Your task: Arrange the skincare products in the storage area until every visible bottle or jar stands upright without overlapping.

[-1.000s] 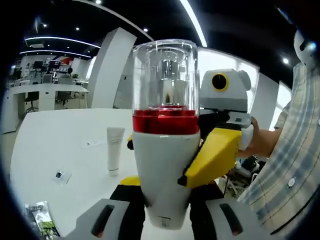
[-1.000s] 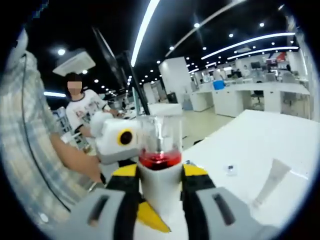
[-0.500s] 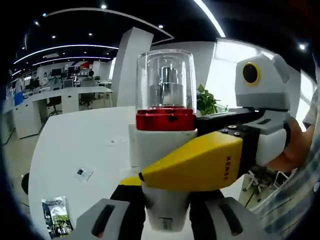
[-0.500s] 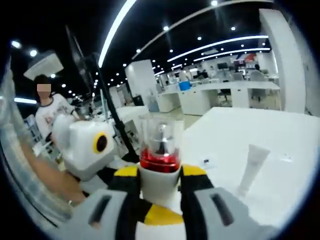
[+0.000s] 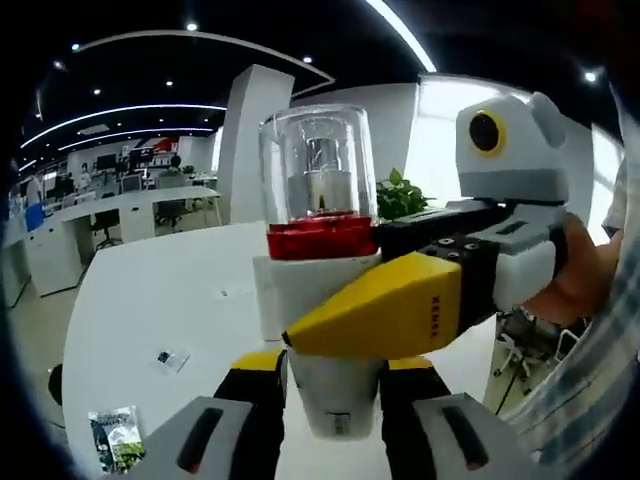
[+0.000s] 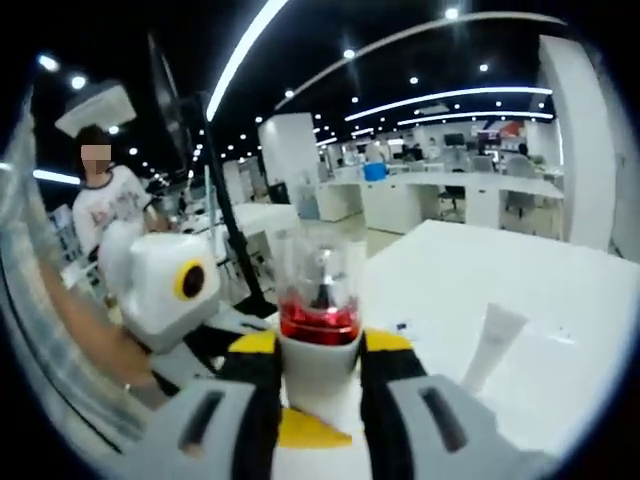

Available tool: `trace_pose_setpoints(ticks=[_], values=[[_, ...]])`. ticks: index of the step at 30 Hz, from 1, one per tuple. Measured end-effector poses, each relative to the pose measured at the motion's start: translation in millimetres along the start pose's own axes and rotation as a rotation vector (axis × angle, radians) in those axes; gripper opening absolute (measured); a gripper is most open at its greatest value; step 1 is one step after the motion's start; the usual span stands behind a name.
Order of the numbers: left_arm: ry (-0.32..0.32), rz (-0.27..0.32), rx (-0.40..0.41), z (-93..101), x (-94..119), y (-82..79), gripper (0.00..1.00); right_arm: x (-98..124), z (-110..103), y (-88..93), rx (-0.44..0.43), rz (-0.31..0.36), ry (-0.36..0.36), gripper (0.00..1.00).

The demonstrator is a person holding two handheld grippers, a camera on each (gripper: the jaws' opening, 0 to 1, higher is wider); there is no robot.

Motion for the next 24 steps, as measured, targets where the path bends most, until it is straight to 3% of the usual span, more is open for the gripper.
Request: trace_pose_setpoints(ticks=[3,7,10,17,24], values=[[-0.007,-0.017,0.027,-5.4,3.1,9.4,0.4,4.6,15.1,-1.6,-0.021,0.013,0.021,0.26],[-0.008,-0.028,0.037,-6.6,7.9,16.4,0.49,10.0,35.1,0.2,-0.013,0.008,0.052,0.26],[-0.018,-0.044,0.053,-13.4,10.1,23.3,0.49,16.3,53.3,3.3,-0.019,0.001,0.077,0.26],[-0.051,-0.027,0.082,-29.8,19.8,20.9,0.49,32.1,92.8,12.5,-0.035,-0.01,0.144,0.27],[-0.036,-0.003,0.083,-32.8,25.7,16.3,0.5,43.6,120.8,30.1,-0.046,-0.036,0.187,0.27]])
Point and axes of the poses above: the point that each gripper's makers call its tool centre point, and the gripper's own axes: x roughly backward along the fingers, z roughly to its right, y roughly out of its underside, the point moved 1 cm from there along x, roughly backward along the fingers, and after that the axes turned 7 degrees about -z, right-handed, at the moved point
